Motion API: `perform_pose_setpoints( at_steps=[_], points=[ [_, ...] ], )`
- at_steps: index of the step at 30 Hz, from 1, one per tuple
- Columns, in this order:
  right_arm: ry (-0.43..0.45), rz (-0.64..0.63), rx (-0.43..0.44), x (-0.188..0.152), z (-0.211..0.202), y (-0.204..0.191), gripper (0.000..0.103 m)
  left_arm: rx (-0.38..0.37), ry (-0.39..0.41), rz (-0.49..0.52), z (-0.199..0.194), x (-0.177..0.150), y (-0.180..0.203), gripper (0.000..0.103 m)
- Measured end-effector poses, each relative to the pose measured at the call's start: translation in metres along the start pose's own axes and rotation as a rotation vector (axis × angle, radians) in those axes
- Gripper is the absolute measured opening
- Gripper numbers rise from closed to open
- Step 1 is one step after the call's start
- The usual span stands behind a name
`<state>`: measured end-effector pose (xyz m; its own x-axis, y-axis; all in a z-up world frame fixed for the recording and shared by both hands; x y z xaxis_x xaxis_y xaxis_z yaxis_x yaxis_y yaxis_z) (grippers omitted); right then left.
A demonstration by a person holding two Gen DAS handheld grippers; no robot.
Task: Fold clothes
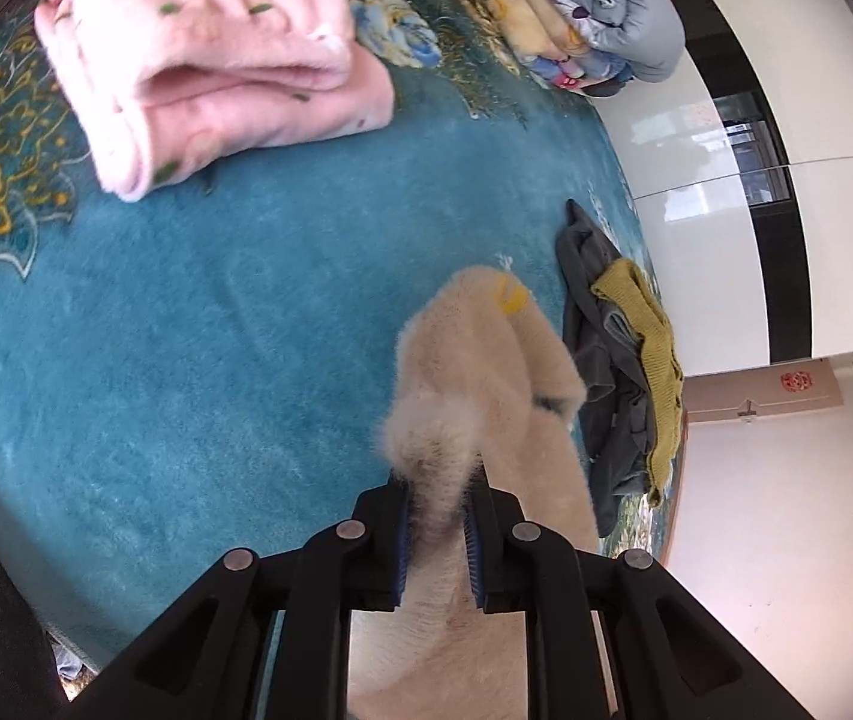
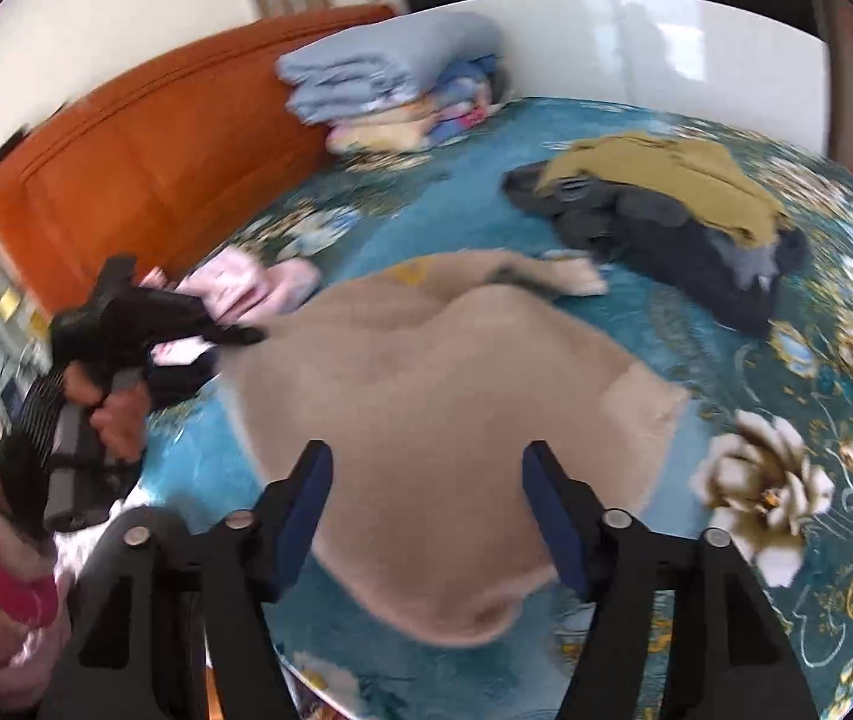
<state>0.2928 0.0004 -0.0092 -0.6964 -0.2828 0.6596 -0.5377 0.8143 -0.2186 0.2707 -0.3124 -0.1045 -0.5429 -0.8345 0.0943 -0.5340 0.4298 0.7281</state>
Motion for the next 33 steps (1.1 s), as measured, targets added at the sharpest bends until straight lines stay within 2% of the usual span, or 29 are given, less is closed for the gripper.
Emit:
perform_pose_setpoints(
  at_steps=[2,6,8,10,14,18,21,23,26,27,28,30,33],
  points=[
    [-0.048,-0.075,0.027,-0.007,0.012,-0.024,0.068,-0.009,-0.005,0.002,0.000,0.001,0.000,0.016],
    [-0.107,-0.234,-0.009,-0.022,0.040,-0.066,0.069,-0.025,-0.013,0.014,-0.001,0.001,0.002,0.016],
    [-0.121,-0.271,-0.030,-0.027,0.050,-0.073,0.073,-0.034,-0.018,0.020,-0.003,0.001,0.003,0.016],
    [-0.120,-0.316,-0.084,-0.030,0.055,-0.075,0.073,-0.047,-0.028,0.030,-0.005,0.000,0.005,0.016],
    [-0.132,-0.347,-0.230,-0.026,0.059,-0.053,0.073,-0.078,-0.057,0.055,-0.005,-0.005,0.011,0.016],
    [-0.112,-0.230,-0.366,-0.007,0.055,0.005,0.073,-0.076,-0.100,0.136,0.003,-0.018,0.028,0.017],
    [-0.134,-0.102,-0.392,0.005,0.063,0.047,0.073,-0.076,-0.125,0.182,0.012,-0.028,0.040,0.019],
    [-0.152,-0.063,-0.402,0.006,0.068,0.064,0.073,-0.064,-0.136,0.220,0.016,-0.033,0.047,0.022],
    [-0.177,-0.033,-0.412,0.005,0.076,0.083,0.073,-0.039,-0.138,0.264,0.020,-0.037,0.054,0.031],
    [-0.182,-0.025,-0.417,0.003,0.078,0.087,0.073,-0.034,-0.132,0.267,0.020,-0.037,0.054,0.039],
    [-0.187,-0.017,-0.422,0.002,0.080,0.091,0.073,-0.024,-0.120,0.265,0.018,-0.035,0.053,0.058],
    [-0.197,-0.001,-0.431,-0.002,0.083,0.099,0.073,-0.005,-0.095,0.262,0.014,-0.032,0.050,0.075],
    [-0.209,0.032,-0.442,-0.005,0.089,0.114,0.073,0.012,-0.085,0.246,0.013,-0.026,0.043,0.083]
  ],
)
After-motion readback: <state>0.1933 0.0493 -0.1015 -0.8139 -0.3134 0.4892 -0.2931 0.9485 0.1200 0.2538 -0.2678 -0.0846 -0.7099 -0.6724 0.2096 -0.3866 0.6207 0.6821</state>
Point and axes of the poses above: each gripper's, at about its wrist camera, not at the fingertips, and z roughly the way its jaws point, y to its right, x to its top, the point moved 1 cm from there along z, roughly the way its jaws point
